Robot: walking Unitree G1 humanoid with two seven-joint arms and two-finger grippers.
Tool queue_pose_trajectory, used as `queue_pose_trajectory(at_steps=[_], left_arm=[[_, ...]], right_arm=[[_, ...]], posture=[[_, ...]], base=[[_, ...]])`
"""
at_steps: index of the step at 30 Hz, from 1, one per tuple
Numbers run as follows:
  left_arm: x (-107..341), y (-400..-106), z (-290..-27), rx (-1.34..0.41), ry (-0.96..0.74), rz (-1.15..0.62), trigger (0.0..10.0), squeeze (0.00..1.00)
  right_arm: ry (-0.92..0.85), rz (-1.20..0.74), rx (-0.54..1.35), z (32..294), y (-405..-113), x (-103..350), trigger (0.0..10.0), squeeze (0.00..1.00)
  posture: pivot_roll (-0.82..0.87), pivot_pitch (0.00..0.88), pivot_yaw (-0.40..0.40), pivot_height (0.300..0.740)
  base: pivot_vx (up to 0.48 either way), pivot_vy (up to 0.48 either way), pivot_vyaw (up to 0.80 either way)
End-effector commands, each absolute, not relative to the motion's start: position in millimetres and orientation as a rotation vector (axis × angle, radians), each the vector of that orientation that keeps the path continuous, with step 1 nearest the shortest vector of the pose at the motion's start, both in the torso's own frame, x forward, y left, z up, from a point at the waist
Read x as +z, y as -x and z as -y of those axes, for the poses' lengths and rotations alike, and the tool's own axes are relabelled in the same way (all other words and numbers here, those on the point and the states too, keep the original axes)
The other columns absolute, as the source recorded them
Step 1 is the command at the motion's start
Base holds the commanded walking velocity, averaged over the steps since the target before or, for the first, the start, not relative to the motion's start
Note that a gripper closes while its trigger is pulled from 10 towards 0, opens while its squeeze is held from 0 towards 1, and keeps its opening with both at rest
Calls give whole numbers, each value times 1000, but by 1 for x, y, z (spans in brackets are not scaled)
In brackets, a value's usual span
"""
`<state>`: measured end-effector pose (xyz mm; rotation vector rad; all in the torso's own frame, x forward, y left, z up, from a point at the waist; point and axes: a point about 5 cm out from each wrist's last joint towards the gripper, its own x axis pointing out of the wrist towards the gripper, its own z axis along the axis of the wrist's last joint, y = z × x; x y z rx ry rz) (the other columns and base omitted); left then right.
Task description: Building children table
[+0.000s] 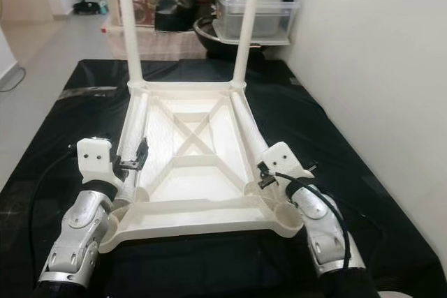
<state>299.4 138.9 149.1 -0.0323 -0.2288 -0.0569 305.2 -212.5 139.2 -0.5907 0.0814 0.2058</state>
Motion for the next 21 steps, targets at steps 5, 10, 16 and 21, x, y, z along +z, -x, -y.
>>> queue_pose_trajectory(at_steps=[5, 10, 16, 21], left_arm=[[148, -302, -141, -40, 50, 221, 10000, 0], [152, -303, -147, -47, 166, 213, 10000, 0], [163, -303, -144, -160, 609, 177, 10000, 0], [172, -299, -135, -292, 857, 178, 10000, 0]], right_arm=[[417, 27, 269, 219, -302, 167, 0, 0], [349, 85, 283, 236, -301, 184, 0, 0], [128, 129, 406, 242, -295, 199, 0, 0], [-63, 90, 602, 217, -286, 188, 0, 0]], posture=[[-90, 0, -62, 740], [-92, 0, -61, 740], [-93, 0, -64, 740], [-86, 0, -66, 740]], base=[[0, 0, 0], [0, 0, 0], [0, 0, 0], [0, 0, 0]])
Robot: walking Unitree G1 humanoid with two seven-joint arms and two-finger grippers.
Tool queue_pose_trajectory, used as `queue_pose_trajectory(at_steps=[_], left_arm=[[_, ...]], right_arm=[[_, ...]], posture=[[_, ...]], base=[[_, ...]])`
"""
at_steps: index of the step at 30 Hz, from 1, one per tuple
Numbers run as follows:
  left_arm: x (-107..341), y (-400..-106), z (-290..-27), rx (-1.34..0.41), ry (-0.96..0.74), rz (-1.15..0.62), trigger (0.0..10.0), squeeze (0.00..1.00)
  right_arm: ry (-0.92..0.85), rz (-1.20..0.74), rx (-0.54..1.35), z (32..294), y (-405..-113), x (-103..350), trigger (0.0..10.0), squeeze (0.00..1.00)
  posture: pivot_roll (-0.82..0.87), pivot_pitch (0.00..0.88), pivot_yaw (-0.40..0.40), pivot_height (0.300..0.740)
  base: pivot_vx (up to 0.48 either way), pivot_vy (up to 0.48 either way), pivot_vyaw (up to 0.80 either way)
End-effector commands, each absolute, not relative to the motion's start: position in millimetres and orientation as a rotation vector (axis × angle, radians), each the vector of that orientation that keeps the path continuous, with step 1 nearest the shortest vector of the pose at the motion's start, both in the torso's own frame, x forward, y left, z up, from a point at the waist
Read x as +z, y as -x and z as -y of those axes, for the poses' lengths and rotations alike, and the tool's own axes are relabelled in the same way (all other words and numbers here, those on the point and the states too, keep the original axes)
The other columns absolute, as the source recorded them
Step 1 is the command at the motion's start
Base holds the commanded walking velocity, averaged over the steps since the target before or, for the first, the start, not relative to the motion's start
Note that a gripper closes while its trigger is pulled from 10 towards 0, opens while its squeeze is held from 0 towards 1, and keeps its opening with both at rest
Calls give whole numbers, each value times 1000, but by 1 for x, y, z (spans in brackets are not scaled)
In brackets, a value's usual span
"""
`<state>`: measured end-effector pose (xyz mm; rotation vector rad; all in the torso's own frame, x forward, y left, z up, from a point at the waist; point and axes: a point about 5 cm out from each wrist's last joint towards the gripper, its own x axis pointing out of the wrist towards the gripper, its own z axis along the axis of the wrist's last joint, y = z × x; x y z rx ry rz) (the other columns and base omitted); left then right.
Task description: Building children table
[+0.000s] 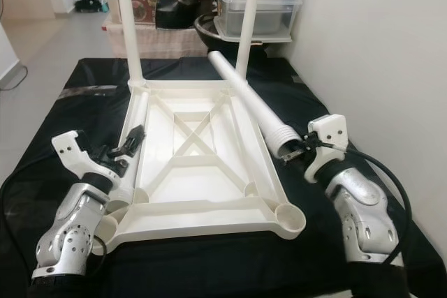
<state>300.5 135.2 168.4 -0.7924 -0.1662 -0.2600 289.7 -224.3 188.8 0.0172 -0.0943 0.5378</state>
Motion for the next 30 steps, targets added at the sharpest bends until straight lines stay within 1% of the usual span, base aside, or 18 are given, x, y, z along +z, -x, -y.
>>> queue_pose_trajectory(at_steps=[1, 2, 5, 6, 8, 12, 13, 15, 19, 20, 21, 23, 28, 29, 30], left_arm=[[176, -295, -131, -362, 921, 182, 10000, 0], [176, -295, -131, -362, 921, 182, 10000, 0], [183, -285, -124, -500, 1043, 189, 10000, 0], [183, -285, -124, -500, 1043, 189, 10000, 0], [182, -282, -123, -526, 1100, 181, 10000, 0], [181, -282, -124, -528, 1120, 173, 10000, 0], [179, -283, -126, -523, 1142, 161, 10000, 0], [179, -282, -130, -519, 1186, 152, 10000, 0], [179, -281, -131, -521, 1199, 148, 10000, 0], [181, -280, -131, -530, 1210, 145, 10000, 0], [181, -280, -131, -530, 1210, 145, 10000, 0], [184, -278, -131, -552, 1215, 140, 10000, 0], [184, -278, -133, -559, 1219, 131, 10000, 0], [183, -279, -133, -558, 1221, 124, 10000, 0], [183, -279, -133, -558, 1221, 124, 10000, 0]], right_arm=[[-119, 68, 693, 203, -281, 182, 0, 0], [-119, 68, 693, 203, -281, 182, 0, 0], [-226, 12, 878, 175, -270, 168, 0, 0], [-226, 12, 878, 175, -270, 168, 0, 0], [-286, -14, 949, 164, -265, 161, 0, 0], [-314, -22, 967, 162, -264, 159, 0, 0], [-346, -27, 983, 160, -264, 158, 0, 0], [-381, -28, 964, 162, -268, 157, 0, 0], [-393, -20, 934, 164, -271, 158, 0, 0], [-388, -11, 881, 168, -277, 159, 0, 0], [-388, -11, 881, 168, -277, 159, 0, 0], [-379, 15, 740, 179, -291, 160, 0, 0], [-401, 36, 694, 184, -295, 162, 0, 0], [-435, 44, 732, 183, -292, 165, 0, 0], [-435, 44, 732, 183, -292, 165, 0, 0]], posture=[[-85, 0, -66, 740], [-85, 0, -66, 740], [-77, 0, -70, 740], [-77, 0, -70, 740], [-72, 0, -74, 740], [-72, 0, -74, 740], [-66, 0, -81, 740], [-62, 0, -87, 740], [-59, 0, -88, 740], [-60, 0, -89, 740], [-60, 0, -89, 740], [-58, 0, -88, 740], [-62, 0, -86, 740], [-64, 0, -85, 740], [-64, 0, -85, 740]], base=[[0, 0, 0], [0, 0, 0], [0, 0, 0], [0, 0, 0], [0, 0, 0], [0, 0, 0], [0, 0, 0], [0, 0, 0], [0, 0, 0], [0, 0, 0], [0, 0, 0], [0, 0, 0], [0, 0, 0], [0, 0, 0], [0, 0, 0]])
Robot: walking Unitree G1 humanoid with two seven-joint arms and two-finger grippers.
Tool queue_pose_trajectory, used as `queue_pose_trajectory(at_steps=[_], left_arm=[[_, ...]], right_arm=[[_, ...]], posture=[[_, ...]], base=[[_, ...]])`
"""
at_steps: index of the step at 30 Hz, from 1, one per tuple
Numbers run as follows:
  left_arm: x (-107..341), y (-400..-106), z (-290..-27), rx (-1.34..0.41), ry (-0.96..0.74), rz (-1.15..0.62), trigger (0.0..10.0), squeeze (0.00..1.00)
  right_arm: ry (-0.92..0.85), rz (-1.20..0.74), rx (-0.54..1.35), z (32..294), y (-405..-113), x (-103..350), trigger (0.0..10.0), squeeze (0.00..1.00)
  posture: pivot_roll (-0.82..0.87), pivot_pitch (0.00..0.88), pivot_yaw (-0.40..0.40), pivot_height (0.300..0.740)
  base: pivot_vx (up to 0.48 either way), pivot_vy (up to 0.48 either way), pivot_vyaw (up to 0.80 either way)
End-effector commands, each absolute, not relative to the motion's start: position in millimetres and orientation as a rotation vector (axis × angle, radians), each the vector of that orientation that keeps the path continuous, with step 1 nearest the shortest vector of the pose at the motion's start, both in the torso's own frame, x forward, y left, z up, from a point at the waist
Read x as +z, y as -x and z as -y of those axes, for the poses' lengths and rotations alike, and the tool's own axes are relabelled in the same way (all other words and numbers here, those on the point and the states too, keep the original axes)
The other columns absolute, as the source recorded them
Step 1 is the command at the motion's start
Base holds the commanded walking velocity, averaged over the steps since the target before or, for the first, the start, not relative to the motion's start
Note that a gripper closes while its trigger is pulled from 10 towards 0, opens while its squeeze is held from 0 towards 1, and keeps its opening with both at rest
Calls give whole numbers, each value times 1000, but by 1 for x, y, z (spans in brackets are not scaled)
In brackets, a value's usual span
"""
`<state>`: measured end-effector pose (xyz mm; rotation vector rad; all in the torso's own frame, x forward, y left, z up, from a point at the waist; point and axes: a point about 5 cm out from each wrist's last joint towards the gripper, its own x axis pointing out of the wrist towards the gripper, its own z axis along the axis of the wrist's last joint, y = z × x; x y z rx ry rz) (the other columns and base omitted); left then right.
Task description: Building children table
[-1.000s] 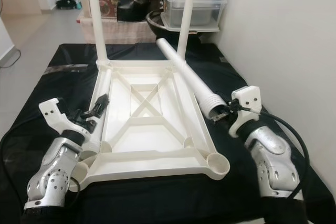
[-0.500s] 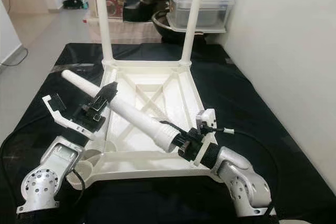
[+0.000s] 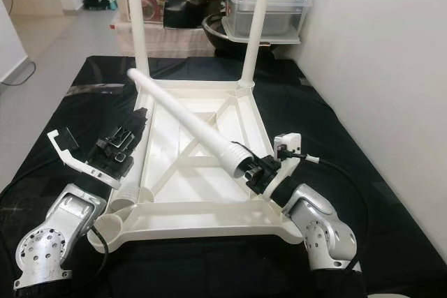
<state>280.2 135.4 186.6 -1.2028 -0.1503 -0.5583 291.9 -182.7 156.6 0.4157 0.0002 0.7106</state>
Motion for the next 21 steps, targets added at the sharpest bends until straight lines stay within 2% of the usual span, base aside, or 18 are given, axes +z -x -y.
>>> queue_pose_trajectory(at_steps=[1, 8, 18, 19, 21], left_arm=[[181, -279, -133, -556, 1226, 114, 10000, 0], [177, -279, -132, -557, 1244, 87, 10000, 0], [176, -281, -135, -545, 1255, 86, 10000, 0], [178, -283, -140, -532, 1281, 100, 10000, 0], [179, -283, -142, -530, 1293, 105, 10000, 0]], right_arm=[[-467, 47, 797, 180, -285, 167, 0, 0], [-604, 71, 969, 175, -267, 174, 0, 0], [-572, -5, 1106, 165, -252, 165, 0, 0], [-562, -73, 1176, 164, -243, 154, 0, 0], [-559, -95, 1195, 165, -240, 151, 0, 0]], posture=[[-64, 0, -85, 740], [-71, 0, -83, 740], [-71, 0, -85, 740], [-69, 0, -85, 740], [-69, 0, -85, 740]], base=[[0, 0, 0], [0, 0, 0], [0, 0, 0], [0, 0, 0], [0, 0, 0]])
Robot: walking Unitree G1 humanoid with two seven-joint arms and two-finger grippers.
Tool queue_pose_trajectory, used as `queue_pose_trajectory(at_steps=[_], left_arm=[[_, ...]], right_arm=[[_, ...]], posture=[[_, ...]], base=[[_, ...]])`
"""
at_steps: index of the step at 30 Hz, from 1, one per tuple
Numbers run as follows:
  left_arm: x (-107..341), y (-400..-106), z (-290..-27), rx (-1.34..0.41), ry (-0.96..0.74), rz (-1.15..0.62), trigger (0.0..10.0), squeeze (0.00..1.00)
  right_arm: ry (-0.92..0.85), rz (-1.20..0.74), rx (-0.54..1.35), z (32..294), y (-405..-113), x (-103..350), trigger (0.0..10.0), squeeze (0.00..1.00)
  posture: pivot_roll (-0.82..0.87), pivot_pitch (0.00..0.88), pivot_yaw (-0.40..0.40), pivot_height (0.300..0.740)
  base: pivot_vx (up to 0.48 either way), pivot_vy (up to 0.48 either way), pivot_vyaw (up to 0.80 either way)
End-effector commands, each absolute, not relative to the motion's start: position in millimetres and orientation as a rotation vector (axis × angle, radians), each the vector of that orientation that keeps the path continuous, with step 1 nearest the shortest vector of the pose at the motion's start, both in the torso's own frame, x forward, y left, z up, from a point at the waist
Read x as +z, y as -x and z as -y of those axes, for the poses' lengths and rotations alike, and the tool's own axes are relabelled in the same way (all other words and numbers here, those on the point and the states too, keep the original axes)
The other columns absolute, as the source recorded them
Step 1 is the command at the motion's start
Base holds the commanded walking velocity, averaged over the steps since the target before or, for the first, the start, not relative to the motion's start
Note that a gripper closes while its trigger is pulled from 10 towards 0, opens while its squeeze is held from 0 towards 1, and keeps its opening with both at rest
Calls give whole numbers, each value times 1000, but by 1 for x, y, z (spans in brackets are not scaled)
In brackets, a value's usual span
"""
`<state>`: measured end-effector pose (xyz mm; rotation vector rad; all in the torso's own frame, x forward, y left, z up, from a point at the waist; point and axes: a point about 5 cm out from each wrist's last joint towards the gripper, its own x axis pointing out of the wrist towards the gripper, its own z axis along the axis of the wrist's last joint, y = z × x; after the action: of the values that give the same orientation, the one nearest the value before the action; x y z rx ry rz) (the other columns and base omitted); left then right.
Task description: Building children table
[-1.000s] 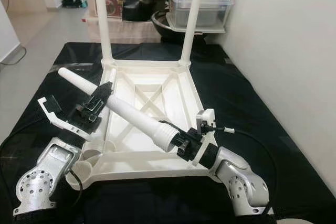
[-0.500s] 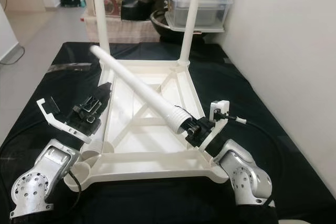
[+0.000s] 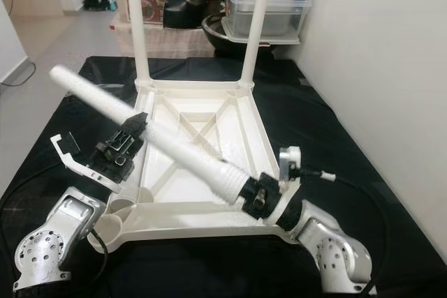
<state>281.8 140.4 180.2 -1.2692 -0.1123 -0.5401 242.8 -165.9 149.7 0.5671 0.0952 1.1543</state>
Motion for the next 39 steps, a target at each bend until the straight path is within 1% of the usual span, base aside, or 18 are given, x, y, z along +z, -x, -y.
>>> queue_pose_trajectory(at_steps=[1, 10, 11, 12, 13, 14, 16, 17, 22, 23, 25, 26, 39], left_arm=[[180, -283, -144, -531, 1301, 110, 10000, 0], [185, -280, -147, -584, 1370, 141, 10000, 0], [186, -279, -148, -591, 1376, 144, 9765, 0], [186, -279, -148, -591, 1376, 144, 9765, 0], [185, -279, -149, -594, 1388, 149, 8157, 0], [184, -279, -152, -583, 1395, 153, 9804, 0], [184, -279, -152, -583, 1395, 153, 9804, 0], [183, -279, -153, -575, 1402, 155, 10000, 0], [182, -280, -162, -556, 1414, 170, 10000, 0], [182, -280, -163, -557, 1415, 173, 5176, 0], [182, -280, -164, -559, 1415, 172, 5176, 0], [182, -280, -165, -563, 1413, 170, 0, 0], [185, -277, -163, -615, 1420, 170, 0, 0]], right_arm=[[-565, -110, 1209, 166, -238, 149, 0, 0], [-629, -161, 1294, 168, -226, 147, 0, 0], [-635, -171, 1304, 169, -225, 147, 0, 0], [-635, -171, 1304, 169, -225, 147, 0, 0], [-640, -179, 1313, 169, -224, 147, 0, 0], [-643, -184, 1317, 170, -224, 146, 0, 0], [-643, -184, 1317, 170, -224, 146, 0, 0], [-643, -187, 1322, 171, -223, 146, 0, 0], [-639, -200, 1352, 174, -220, 147, 0, 0], [-633, -209, 1365, 175, -218, 147, 0, 0], [-627, -220, 1377, 174, -216, 147, 0, 0], [-623, -230, 1386, 174, -215, 146, 0, 0], [-577, -285, 1422, 178, -211, 144, 0, 0]], posture=[[-69, 0, -86, 740], [-67, 0, -85, 740], [-67, 0, -86, 740], [-67, 0, -86, 740], [-64, 0, -89, 740], [-64, 0, -90, 740], [-64, 0, -90, 740], [-64, 0, -90, 740], [-64, 0, -90, 740], [-64, 0, -90, 740], [-64, 0, -90, 740], [-65, 0, -89, 740], [-68, 0, -89, 740]], base=[[0, 0, 0], [0, 0, 0], [0, 0, 0], [0, 0, 0], [0, 0, 0], [0, 0, 0], [0, 0, 0], [0, 0, 0], [0, 0, 0], [0, 0, 0], [0, 0, 0], [0, 0, 0], [0, 0, 0]])
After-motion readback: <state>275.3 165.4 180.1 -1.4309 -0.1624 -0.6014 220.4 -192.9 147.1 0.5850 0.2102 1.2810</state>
